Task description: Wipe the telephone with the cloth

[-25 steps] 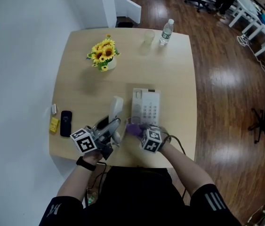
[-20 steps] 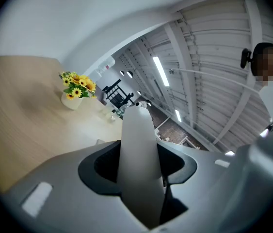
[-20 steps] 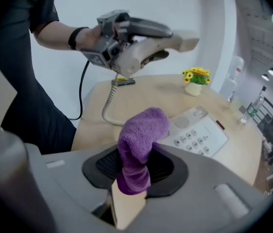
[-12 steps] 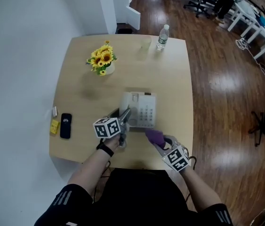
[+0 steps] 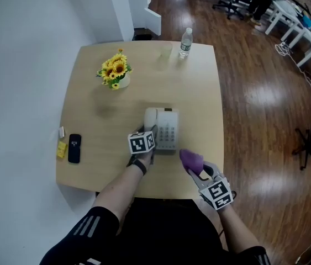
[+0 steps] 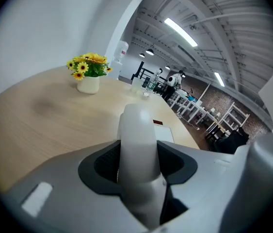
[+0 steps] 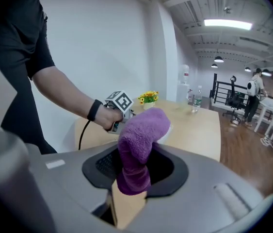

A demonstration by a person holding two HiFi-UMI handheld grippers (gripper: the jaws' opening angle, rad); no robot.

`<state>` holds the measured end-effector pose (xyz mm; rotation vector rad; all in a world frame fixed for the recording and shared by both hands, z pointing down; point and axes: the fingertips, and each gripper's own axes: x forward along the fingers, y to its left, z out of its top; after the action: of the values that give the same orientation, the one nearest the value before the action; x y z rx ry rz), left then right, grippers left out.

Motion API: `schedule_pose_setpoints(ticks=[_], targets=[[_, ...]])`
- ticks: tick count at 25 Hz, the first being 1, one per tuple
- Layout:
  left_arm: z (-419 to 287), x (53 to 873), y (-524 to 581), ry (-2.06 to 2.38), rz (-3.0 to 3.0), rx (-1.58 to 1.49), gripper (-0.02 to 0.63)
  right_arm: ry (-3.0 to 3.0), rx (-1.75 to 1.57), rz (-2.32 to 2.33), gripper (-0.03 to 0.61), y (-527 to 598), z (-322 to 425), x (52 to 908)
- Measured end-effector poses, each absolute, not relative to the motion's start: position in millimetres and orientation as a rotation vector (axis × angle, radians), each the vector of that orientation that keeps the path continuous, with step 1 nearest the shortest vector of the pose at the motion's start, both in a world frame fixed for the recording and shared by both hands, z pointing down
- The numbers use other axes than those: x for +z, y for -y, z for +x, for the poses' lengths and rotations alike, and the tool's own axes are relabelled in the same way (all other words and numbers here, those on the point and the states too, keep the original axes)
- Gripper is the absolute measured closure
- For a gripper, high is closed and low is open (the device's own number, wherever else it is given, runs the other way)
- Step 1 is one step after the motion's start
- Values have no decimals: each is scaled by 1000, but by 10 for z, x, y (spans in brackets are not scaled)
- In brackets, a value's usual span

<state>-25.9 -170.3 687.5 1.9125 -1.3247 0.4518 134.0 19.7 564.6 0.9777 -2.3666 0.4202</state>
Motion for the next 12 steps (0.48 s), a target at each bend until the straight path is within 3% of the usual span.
schedule_pose_setpoints(ticks=[12], targets=[[-189,7169,1804,1410,1848,626,405,2390,506,1021,446,-337,1454,5637]])
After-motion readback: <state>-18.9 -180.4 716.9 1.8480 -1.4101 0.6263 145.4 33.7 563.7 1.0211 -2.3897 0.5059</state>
